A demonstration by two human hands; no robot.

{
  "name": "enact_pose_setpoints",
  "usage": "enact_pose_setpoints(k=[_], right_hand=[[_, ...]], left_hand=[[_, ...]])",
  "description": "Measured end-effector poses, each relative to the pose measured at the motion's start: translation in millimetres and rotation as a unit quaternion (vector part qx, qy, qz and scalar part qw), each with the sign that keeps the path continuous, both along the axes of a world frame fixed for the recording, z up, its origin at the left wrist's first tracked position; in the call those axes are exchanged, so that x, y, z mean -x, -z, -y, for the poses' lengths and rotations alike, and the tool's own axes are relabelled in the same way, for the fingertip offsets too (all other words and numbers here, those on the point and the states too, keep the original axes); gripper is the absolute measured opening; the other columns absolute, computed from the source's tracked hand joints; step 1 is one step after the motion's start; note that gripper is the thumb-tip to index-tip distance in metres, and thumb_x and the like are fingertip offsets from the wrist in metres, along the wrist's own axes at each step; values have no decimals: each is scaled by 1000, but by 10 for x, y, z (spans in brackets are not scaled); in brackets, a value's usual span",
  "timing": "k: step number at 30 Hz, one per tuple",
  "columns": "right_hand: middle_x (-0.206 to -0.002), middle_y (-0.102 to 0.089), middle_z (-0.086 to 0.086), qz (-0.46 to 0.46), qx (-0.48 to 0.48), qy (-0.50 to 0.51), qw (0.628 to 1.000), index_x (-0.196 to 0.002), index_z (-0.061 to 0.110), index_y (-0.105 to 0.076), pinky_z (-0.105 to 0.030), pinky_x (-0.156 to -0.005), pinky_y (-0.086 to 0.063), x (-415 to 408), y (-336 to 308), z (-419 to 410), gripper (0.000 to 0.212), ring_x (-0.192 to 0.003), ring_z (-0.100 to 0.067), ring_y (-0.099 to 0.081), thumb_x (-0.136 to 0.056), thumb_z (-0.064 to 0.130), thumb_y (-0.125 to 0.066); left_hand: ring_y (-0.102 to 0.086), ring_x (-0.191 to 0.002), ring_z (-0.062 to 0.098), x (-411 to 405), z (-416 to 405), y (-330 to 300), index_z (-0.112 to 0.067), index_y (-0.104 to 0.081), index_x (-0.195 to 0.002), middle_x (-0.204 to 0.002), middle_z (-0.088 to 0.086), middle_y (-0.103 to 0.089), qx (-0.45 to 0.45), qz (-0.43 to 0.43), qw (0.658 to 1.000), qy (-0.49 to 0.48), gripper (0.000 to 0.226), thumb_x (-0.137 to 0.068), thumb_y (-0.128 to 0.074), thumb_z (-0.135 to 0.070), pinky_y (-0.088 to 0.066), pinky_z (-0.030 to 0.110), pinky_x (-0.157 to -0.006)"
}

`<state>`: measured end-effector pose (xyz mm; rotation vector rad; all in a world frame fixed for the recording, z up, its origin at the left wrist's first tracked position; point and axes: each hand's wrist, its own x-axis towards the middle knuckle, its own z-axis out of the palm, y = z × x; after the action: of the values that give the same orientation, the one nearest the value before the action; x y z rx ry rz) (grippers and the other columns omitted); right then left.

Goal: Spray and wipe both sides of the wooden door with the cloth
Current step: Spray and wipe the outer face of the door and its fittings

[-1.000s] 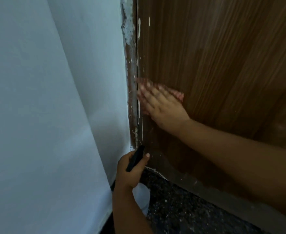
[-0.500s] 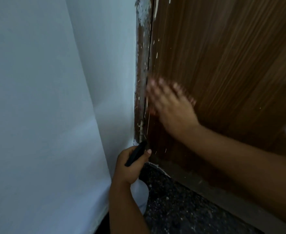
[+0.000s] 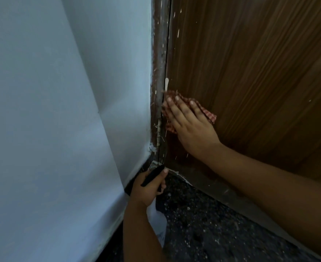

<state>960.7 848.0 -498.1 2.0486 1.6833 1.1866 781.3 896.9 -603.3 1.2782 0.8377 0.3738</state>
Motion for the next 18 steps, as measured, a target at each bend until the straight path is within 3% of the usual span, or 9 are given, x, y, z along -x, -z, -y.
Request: enact_pose_setpoints(k=[5, 8, 11, 15, 18], right_hand=[[-158, 20, -24, -6, 185, -1, 983, -150, -2, 17, -51, -115, 18, -25, 902, 189, 71, -149, -39, 11, -100, 31, -19], [-160, 20, -20, -76, 293, 14, 953, -151, 1, 19, -47, -123, 3, -21, 1462, 74, 78, -150, -35, 12, -100, 25, -34], [-163, 17, -8, -124, 366, 73, 919, -154, 9, 16, -40, -123, -6, 103, 1686, -96, 73, -151, -25, 8, -104, 27, -34], [-162, 15, -17, -35, 362, 67, 929, -154, 8, 16, -32, -118, 10, 27, 1995, -169, 68, -150, -29, 8, -107, 33, -26], [-164, 4, -15, 31, 414, 34, 909, -155, 3, 4, -40, -119, 7, -30, 2023, 95, 65, -151, -30, 5, -106, 30, -30]], left_hand=[[-64, -71, 25, 83, -115, 58, -5, -71, -80, -70, 11, -68, 0, -4, 1000, 13, 35, -88, -71, -39, -54, 40, -76], [-64, -69, 26, 61, -142, 49, -7, -69, -73, -69, 12, -68, -15, 1, 999, 34, 40, -82, -70, -46, -54, 41, -75], [-65, -69, 24, -5, -97, -1, -6, -69, -75, -69, 11, -68, -10, 25, 999, 36, 38, -82, -69, -43, -55, 35, -71], [-66, -71, 26, -118, -9, -65, -3, -69, -75, -72, 14, -67, 0, 38, 997, 61, 42, -76, -70, -44, -57, 42, -78], [-67, -71, 23, -165, 0, -89, -4, -71, -80, -72, 12, -67, 20, 39, 997, 71, 38, -76, -70, -42, -59, 40, -78]])
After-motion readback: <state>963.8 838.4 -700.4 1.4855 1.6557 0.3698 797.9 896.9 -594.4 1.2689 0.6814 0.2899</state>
